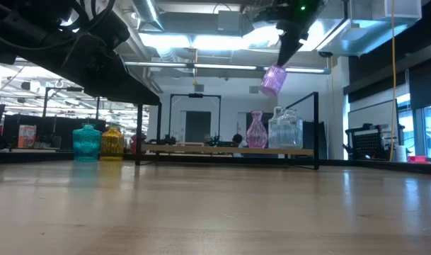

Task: Sort vases onto shelf
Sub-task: Put the top violet vase aligned with the other violet vase on the shelf

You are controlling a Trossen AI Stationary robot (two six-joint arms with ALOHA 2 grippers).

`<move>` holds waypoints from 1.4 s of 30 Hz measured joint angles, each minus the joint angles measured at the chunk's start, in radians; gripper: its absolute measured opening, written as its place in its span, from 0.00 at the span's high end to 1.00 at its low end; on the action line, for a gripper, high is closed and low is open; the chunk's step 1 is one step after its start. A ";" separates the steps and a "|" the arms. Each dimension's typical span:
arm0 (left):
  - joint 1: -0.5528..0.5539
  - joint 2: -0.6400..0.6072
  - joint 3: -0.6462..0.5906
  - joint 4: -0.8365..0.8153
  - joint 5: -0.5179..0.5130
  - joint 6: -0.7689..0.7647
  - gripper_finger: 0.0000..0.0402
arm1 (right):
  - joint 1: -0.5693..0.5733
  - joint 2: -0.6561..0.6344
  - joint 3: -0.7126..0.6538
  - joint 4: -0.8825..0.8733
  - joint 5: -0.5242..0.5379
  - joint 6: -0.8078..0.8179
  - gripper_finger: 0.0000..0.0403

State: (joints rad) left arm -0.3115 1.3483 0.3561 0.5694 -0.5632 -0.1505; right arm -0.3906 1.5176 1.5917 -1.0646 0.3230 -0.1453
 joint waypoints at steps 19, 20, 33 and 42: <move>0.000 0.000 0.000 -0.007 0.000 0.004 0.77 | 0.024 0.235 0.000 0.028 -0.028 -0.149 0.99; 0.000 0.000 0.000 -0.009 0.000 0.004 0.77 | 0.024 0.246 0.000 0.028 -0.028 -0.154 0.99; 0.000 0.000 0.000 -0.009 0.000 0.004 0.77 | 0.024 0.335 -0.001 0.059 0.025 -0.199 0.99; -0.001 0.000 0.000 -0.009 0.000 0.003 0.77 | 0.022 0.372 -0.002 0.099 0.049 -0.230 0.99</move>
State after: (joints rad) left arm -0.3122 1.3483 0.3561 0.5606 -0.5632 -0.1471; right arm -0.3691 1.8895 1.5894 -0.9656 0.3716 -0.3748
